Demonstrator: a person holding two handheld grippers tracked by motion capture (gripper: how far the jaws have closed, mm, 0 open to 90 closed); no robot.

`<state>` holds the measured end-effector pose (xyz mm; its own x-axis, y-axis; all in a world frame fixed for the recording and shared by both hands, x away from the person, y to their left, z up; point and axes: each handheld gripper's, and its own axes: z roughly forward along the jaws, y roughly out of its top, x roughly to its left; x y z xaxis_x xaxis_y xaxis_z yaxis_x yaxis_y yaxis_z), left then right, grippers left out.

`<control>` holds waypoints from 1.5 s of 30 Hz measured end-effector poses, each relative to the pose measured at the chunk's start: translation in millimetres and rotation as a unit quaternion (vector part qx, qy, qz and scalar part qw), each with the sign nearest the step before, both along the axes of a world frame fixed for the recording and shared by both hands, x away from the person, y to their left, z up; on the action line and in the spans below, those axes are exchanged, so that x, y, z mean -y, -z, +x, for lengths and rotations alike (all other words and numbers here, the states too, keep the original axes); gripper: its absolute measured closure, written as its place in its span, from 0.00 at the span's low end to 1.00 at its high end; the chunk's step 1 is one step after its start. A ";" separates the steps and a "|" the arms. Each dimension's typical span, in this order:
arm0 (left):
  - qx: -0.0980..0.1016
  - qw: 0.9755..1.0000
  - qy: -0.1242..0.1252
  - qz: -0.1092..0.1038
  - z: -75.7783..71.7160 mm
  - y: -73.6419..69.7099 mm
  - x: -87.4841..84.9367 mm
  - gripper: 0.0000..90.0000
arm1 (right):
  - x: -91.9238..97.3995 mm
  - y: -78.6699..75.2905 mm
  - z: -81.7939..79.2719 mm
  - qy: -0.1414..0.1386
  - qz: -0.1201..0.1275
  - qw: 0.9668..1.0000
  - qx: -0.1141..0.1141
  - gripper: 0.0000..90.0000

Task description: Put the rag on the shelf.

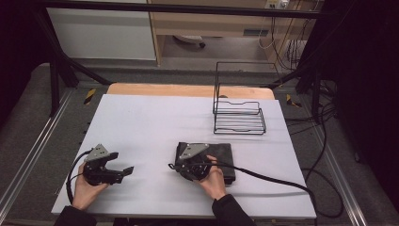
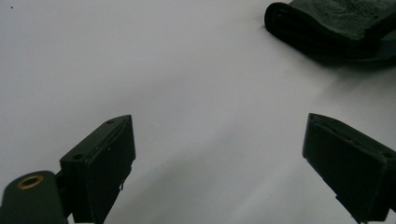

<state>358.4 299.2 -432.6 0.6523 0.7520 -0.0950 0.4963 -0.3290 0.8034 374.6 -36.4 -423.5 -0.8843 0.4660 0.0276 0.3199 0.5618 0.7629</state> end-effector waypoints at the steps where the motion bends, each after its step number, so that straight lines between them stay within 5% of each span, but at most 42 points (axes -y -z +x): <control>1: 0.000 1.000 0.000 0.000 0.0 0.0 0.0 0.11 | -1.5 -0.9 -2.1 -0.005 0.002 1.000 -0.002 0.86; 14: -0.001 1.000 0.001 0.000 -0.2 -0.4 0.5 0.11 | -19.1 -2.1 -32.4 -0.096 0.015 0.995 -0.034 0.86; 20: -0.002 1.000 0.002 0.001 -0.8 -1.3 1.8 0.10 | -20.5 5.7 -35.2 -0.104 0.003 0.994 -0.042 0.81; 25: 0.000 1.000 0.003 -0.003 -2.1 -5.2 3.6 0.10 | -17.2 1.4 -35.2 -0.096 0.015 0.994 -0.043 0.61; 32: -0.005 1.000 0.006 -0.002 -1.8 -18.7 16.2 0.12 | 38.7 -25.1 -26.1 0.013 0.036 0.999 0.005 0.39; 37: -0.007 1.000 0.010 0.000 1.5 -26.6 25.2 0.13 | 86.2 -26.1 -19.8 0.088 0.054 0.995 -0.003 0.33; 40: -0.008 1.000 0.015 0.001 4.9 -31.6 32.5 0.14 | 106.0 -23.3 -22.8 0.110 0.063 0.992 -0.005 0.34; 45: -0.017 0.999 0.025 0.010 14.0 -38.0 53.6 0.19 | 124.1 -7.5 -31.3 0.140 0.043 0.989 -0.028 0.38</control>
<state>372.3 245.6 -394.7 0.6864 0.7198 -0.1037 0.5055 -0.3697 0.7796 343.3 -160.5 -416.0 -0.7176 0.6856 0.1226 0.4958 0.3792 0.7813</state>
